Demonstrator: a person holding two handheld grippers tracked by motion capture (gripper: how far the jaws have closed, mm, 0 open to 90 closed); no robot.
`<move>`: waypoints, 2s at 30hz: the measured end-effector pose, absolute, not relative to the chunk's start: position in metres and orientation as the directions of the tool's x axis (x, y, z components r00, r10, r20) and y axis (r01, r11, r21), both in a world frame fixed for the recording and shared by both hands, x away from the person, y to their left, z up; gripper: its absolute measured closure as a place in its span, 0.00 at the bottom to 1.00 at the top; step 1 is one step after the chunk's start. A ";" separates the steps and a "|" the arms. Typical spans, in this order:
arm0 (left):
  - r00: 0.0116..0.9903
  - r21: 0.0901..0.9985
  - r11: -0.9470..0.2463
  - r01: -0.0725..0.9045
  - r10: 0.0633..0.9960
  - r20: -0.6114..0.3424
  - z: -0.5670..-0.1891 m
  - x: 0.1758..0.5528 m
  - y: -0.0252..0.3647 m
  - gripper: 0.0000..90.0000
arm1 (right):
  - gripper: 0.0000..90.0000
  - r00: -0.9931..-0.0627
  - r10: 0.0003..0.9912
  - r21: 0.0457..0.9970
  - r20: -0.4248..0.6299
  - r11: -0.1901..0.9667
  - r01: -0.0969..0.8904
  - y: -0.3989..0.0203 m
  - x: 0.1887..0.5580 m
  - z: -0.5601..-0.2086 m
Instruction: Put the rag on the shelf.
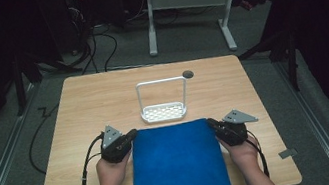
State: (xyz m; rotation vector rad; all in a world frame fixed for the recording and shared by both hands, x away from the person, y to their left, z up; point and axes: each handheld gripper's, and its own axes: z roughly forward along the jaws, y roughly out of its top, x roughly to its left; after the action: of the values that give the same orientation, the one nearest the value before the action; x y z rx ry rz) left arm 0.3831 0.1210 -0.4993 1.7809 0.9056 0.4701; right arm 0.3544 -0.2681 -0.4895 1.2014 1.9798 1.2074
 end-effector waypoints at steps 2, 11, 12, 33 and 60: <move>0.632 0.928 -0.157 0.338 0.768 -0.101 -0.493 0.379 0.123 0.99 | 0.96 -0.468 0.884 0.902 0.009 0.195 0.385 -0.269 0.351 -0.484; 0.621 0.961 -0.102 0.257 0.779 -0.083 -0.464 0.363 0.128 0.99 | 0.96 -0.464 0.886 0.953 0.009 0.134 0.273 -0.270 0.337 -0.461; 0.621 0.961 -0.102 0.257 0.779 -0.083 -0.464 0.363 0.128 0.99 | 0.96 -0.464 0.886 0.953 0.009 0.134 0.273 -0.270 0.337 -0.461; 0.602 0.994 -0.062 0.095 0.798 -0.008 -0.403 0.363 0.133 0.99 | 0.96 -0.450 0.890 0.990 -0.071 0.119 0.079 -0.263 0.334 -0.401; 0.566 0.996 -0.084 -0.016 0.821 0.078 -0.340 0.387 0.133 0.99 | 0.97 -0.421 0.901 0.994 -0.107 0.094 -0.051 -0.266 0.345 -0.339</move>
State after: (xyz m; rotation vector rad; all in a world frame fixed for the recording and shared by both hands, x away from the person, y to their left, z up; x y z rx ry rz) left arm 0.3866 0.1332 -0.3405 1.5032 0.7187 0.8053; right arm 0.3454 -0.2657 -0.3387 0.8703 1.5456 1.4520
